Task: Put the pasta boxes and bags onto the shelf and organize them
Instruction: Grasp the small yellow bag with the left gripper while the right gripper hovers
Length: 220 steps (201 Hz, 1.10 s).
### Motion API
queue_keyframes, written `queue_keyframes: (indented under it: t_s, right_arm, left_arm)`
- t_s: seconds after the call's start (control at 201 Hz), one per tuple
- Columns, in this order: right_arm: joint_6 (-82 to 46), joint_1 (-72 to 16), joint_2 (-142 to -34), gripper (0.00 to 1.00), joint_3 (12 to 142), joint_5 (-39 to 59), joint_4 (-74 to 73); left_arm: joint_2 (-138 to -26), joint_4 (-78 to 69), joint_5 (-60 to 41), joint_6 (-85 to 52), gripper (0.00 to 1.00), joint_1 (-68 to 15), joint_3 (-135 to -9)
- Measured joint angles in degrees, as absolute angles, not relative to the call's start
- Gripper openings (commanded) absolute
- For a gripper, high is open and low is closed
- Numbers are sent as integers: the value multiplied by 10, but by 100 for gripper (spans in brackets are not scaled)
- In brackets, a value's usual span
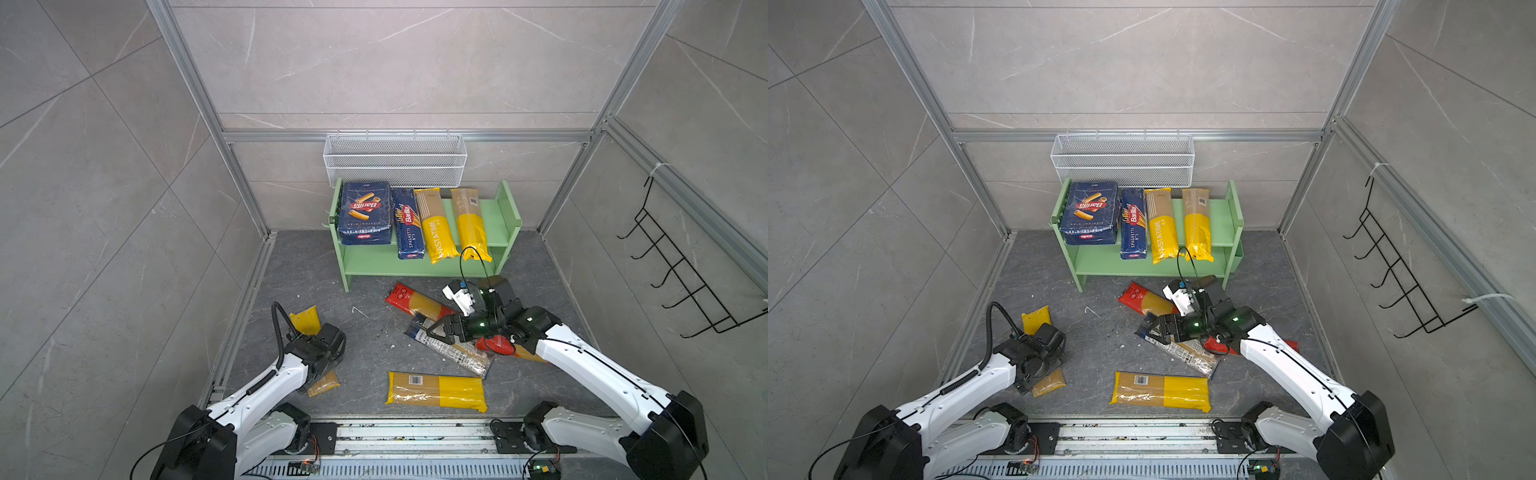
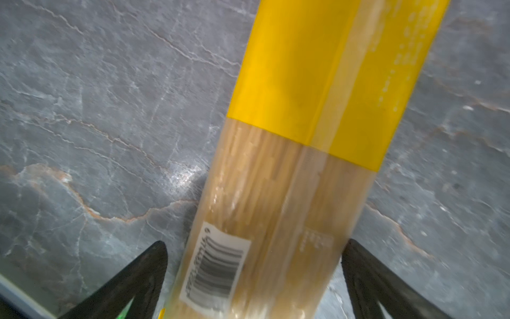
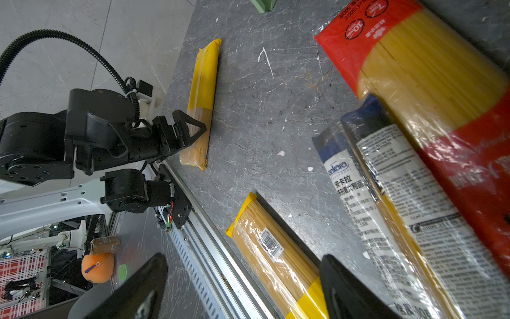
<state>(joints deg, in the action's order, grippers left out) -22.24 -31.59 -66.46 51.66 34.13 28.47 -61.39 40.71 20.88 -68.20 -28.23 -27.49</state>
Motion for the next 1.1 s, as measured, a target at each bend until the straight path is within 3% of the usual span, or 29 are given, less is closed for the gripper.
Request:
queue_keyframes:
  t_s: [0.274,0.473,0.742,1.096]
  right_arm:
    - [-222,-316,-662,89,518,341,291]
    - [-220,-316,-639,89,518,339,303]
    - [-218,-316,-617,89,518,335,322]
    - [-214,-316,-595,89,518,318,346]
  left_arm:
    - [-676,353,207,-674,97,-279,-279]
    - [-715,324,209,-664,85,-277,-298]
    - [-741,297,212,-640,54,-277,-308]
    - [-796,275,241,-657,44,-353,-342]
